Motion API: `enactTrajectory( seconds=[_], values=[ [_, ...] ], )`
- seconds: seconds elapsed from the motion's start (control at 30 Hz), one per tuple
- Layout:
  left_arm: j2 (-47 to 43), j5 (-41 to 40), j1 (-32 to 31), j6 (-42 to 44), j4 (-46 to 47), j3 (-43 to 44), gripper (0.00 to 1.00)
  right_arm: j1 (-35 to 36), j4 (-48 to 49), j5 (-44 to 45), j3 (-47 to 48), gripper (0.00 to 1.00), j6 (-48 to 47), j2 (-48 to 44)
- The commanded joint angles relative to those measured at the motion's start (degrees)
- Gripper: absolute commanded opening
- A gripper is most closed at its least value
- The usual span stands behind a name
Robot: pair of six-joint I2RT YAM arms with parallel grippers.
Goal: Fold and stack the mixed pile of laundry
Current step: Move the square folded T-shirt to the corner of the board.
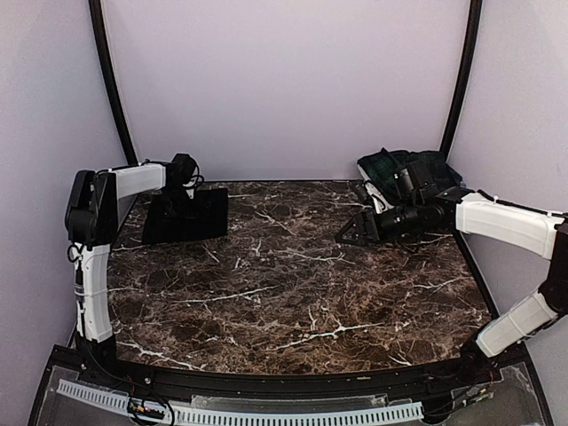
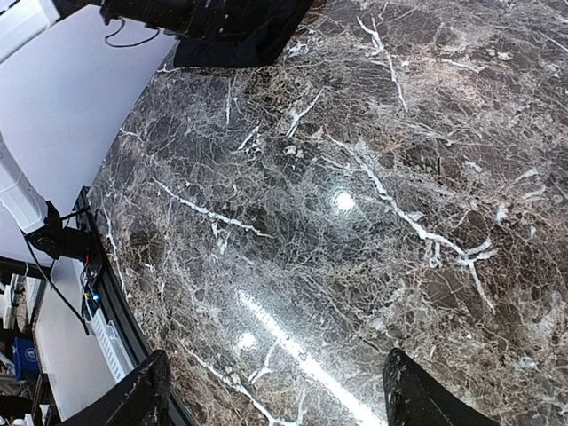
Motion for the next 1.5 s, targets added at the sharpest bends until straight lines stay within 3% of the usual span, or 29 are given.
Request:
enactTrajectory(
  seconds=[0.0, 0.3, 0.5, 0.77, 0.87, 1.13, 1.47],
  values=[
    [-13.46, -2.15, -1.57, -7.95, 4.85, -9.63, 0.99, -0.35, 1.56, -1.6, 0.65, 0.79, -0.32, -1.32],
    [-10.49, -4.68, -3.7, -20.99, 6.81, -10.95, 0.99, -0.42, 1.29, -1.43, 1.58, 0.79, -0.45, -1.6],
    [-2.42, -3.61, -1.97, -25.32, 2.84, -2.29, 0.99, -0.44, 0.72, -0.67, 1.54, 0.79, -0.79, -1.96],
    [5.95, -3.49, 4.53, -15.63, -7.42, 6.82, 0.99, -0.72, -0.14, -0.22, 1.76, 0.79, -1.52, -2.81],
    [7.43, -1.13, 6.11, -12.47, -6.73, 7.82, 0.99, -0.99, -0.29, -0.29, 1.97, 0.79, -1.62, -2.64],
    [14.86, -3.1, 9.15, -5.21, -12.42, 20.32, 0.99, -1.18, -0.7, -0.48, 2.7, 0.79, -1.42, -2.46],
    [21.35, -1.09, 14.35, -6.29, -14.41, 30.53, 0.99, -1.21, -2.38, 0.8, 3.23, 0.79, -1.36, -3.56]
  ],
)
